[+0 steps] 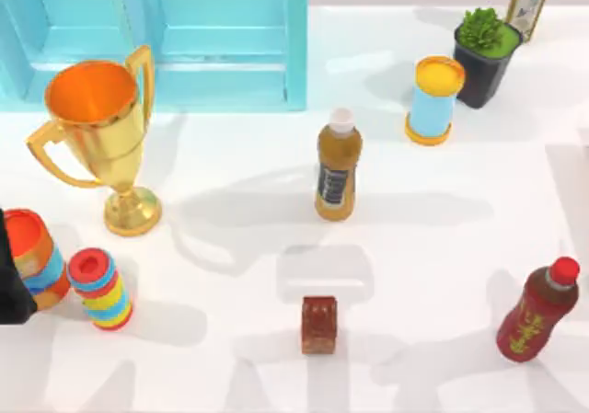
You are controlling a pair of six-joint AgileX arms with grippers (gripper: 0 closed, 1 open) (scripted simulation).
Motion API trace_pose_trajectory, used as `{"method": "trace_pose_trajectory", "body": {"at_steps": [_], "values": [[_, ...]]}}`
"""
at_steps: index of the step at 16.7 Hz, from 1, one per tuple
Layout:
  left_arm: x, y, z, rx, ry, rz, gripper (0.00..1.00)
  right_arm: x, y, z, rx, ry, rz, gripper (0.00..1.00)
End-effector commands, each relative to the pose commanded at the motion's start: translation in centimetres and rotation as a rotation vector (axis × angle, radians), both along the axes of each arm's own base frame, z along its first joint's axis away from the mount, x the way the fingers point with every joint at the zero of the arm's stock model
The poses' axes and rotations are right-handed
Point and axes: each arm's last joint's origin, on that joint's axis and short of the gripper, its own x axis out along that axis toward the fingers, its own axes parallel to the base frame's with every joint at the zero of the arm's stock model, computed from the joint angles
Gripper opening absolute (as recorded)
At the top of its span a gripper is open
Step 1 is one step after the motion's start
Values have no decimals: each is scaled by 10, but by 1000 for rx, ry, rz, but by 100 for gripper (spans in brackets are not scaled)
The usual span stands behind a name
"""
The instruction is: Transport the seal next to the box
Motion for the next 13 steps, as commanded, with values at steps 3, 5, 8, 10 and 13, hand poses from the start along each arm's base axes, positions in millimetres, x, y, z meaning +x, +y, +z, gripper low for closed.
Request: {"method": "trace_pose_trajectory", "body": {"at_steps": [3, 5, 8, 10, 13], "values": [[0, 0, 0, 0, 0, 0, 100, 0, 1, 2, 9, 7, 10, 100], [0, 0, 0, 0, 0, 0, 100, 0, 6, 12, 50, 47, 59, 100], [0, 0, 0, 0, 0, 0, 100, 3, 21, 42, 147, 167, 172, 100], [0, 0, 0, 0, 0, 0, 100, 10, 35, 69, 213, 296, 250, 100], [0, 0, 0, 0, 0, 0, 100, 33, 69, 104, 273, 564, 332, 100]]}}
